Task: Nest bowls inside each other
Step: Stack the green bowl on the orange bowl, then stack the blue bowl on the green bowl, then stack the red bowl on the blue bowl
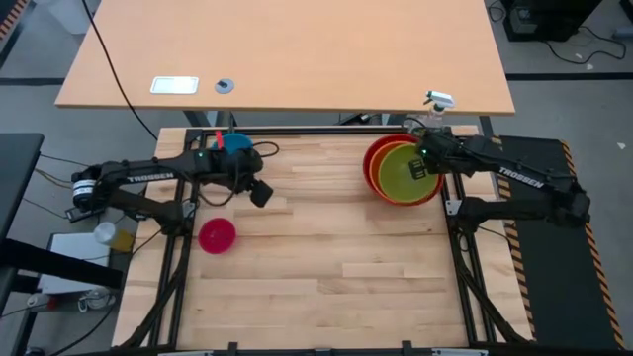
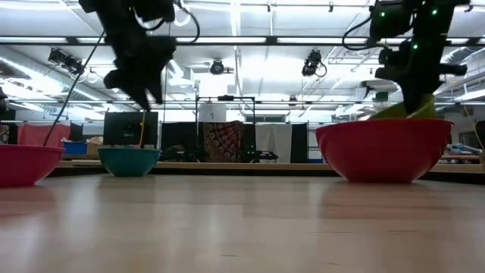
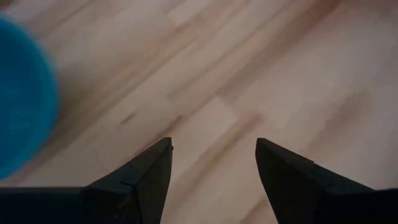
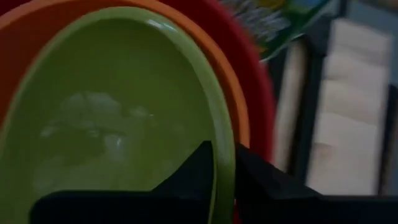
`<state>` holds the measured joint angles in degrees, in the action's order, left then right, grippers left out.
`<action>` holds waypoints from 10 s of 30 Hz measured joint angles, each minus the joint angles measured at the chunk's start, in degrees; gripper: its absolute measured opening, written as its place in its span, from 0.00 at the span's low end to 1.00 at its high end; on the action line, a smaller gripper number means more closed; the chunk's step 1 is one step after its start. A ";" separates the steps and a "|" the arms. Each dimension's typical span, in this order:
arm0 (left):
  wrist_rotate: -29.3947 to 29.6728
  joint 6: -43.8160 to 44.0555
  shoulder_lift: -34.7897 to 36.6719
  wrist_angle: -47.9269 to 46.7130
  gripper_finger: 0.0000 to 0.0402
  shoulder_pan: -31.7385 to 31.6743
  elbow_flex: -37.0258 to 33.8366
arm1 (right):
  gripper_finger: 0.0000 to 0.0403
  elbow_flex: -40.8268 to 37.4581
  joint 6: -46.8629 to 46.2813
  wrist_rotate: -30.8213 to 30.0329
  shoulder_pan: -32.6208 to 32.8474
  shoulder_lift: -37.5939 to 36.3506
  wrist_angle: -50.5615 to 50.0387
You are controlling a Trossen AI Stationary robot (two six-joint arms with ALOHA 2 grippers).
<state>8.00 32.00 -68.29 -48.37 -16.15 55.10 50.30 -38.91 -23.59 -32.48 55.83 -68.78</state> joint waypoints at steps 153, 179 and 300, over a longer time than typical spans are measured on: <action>35.34 -74.64 -35.43 24.16 0.81 19.29 29.91 | 0.10 25.67 6.44 17.33 6.90 27.90 13.84; -3.85 -47.10 -25.86 -18.15 0.81 12.53 24.84 | 0.10 6.60 22.62 15.19 -9.29 12.39 0.75; 29.89 23.79 -18.78 48.67 0.05 6.13 10.17 | 0.29 17.25 41.66 -24.97 25.98 30.12 66.63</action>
<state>37.89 55.79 -87.07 0.30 -10.02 65.28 67.55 2.75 -48.56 -6.50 85.95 -2.15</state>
